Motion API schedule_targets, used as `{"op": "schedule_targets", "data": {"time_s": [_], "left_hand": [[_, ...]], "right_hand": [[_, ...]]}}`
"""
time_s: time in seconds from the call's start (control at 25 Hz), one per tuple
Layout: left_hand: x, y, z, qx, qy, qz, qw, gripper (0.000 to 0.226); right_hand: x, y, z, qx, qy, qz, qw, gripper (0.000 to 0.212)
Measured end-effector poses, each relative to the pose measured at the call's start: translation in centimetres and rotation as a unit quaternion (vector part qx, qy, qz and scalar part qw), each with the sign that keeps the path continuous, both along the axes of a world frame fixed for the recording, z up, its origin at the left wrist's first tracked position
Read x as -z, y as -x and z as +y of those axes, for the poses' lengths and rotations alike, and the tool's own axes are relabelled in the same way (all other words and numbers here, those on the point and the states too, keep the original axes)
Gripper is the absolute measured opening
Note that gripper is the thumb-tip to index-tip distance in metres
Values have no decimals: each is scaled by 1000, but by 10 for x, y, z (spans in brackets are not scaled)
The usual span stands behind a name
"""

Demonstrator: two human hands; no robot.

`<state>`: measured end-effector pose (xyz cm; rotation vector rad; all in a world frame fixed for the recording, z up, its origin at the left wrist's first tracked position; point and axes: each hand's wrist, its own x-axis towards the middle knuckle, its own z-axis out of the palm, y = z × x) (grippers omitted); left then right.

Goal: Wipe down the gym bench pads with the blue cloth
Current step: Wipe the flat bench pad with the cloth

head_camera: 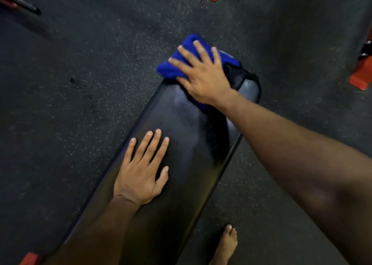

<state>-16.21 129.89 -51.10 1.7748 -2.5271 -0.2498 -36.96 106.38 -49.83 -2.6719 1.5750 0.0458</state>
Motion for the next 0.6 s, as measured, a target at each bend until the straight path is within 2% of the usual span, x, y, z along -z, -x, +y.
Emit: {"op": "schedule_targets", "data": {"time_s": [0.12,0.2,0.32,0.48,0.52,0.6], "left_hand": [[0,1,0,-2,-2,-1,1000,72],[-1,1,-1,-3,-3,0,1000,72],[-1,1,-2,-2,-3,-1,1000,73],[1,0,0,2,-1,-10,1000,73],[1,0,0,4,-1,-9,1000,73],[1,0,-1,7,1,-5,1000,72]], "right_hand": [[-7,44,26,159,14,-8,987,56],[-10,61,81,194,12,10,981,58],[-12,31,120,125,-11,14,992,58],[-4,-40,41,-23,-18,-24,999,51],[-3,-42,14,-30,-20,-16,999,52],[-1,-15,-22,37,-11,2,999,55]]}}
